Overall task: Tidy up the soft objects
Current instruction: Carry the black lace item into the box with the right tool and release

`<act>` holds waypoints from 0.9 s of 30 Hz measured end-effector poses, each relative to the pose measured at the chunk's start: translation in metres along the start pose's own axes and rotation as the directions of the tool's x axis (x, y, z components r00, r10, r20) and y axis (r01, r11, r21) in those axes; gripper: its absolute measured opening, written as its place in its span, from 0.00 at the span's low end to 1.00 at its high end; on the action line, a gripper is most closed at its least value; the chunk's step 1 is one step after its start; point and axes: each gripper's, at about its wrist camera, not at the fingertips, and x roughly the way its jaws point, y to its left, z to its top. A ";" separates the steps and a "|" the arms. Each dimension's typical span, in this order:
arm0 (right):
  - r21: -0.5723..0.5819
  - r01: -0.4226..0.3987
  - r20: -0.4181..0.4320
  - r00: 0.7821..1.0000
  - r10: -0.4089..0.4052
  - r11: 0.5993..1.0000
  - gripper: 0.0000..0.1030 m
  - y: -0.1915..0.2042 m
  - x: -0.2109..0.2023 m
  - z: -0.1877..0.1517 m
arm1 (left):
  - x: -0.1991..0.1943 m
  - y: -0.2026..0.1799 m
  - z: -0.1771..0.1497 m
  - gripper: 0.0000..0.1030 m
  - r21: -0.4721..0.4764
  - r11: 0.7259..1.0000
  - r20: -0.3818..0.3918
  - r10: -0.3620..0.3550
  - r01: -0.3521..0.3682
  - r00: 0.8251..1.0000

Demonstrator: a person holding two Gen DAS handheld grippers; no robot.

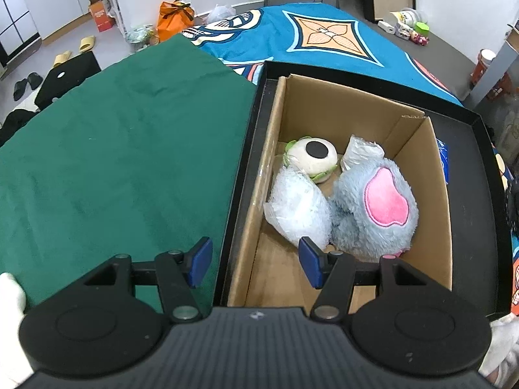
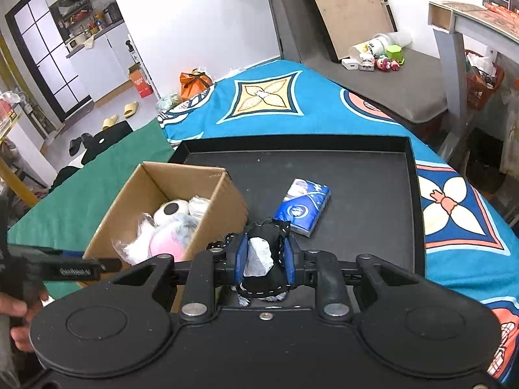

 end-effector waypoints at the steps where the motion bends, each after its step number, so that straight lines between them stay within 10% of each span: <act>1: -0.003 -0.002 0.002 1.000 0.002 1.000 0.23 0.004 0.001 0.002 | 0.002 0.000 -0.001 0.55 0.004 1.000 0.001 -0.006 0.006 1.000; 27: -0.080 -0.137 -0.085 0.988 0.131 0.987 0.24 0.115 0.039 0.001 | -0.001 0.027 -0.023 0.20 -0.028 0.990 0.067 -0.136 0.139 0.988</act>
